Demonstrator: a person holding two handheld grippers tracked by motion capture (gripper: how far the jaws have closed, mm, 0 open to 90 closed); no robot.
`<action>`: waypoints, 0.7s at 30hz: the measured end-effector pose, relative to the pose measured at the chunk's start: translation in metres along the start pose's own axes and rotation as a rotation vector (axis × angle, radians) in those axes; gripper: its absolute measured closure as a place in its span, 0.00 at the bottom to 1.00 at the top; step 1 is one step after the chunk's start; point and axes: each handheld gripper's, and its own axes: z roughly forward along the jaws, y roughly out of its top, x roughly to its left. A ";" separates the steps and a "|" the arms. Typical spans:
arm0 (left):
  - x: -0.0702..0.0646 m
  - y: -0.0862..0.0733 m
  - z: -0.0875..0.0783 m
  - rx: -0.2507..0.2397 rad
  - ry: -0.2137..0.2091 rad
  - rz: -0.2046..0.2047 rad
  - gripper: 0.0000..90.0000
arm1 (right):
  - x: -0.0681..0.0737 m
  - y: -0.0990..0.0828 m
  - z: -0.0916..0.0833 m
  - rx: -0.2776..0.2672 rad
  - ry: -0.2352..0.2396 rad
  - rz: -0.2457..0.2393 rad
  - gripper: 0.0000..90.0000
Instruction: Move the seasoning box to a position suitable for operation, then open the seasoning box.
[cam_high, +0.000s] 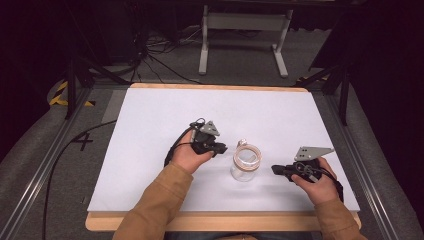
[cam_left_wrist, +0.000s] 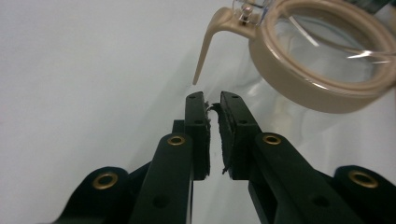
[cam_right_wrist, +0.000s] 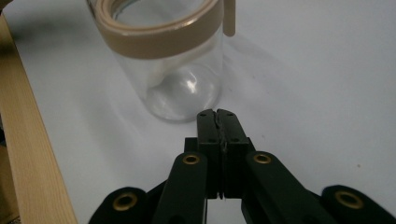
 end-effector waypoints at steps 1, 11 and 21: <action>-0.002 -0.002 -0.012 -0.034 -0.003 -0.023 0.91 | -0.001 0.004 0.001 -0.009 0.004 -0.004 1.00; -0.006 0.007 -0.023 -0.214 -0.039 -0.078 0.93 | -0.002 0.006 -0.001 -0.021 -0.003 0.004 1.00; -0.006 0.028 0.002 -0.246 -0.063 -0.035 0.93 | 0.001 -0.010 -0.019 -0.031 -0.054 0.041 1.00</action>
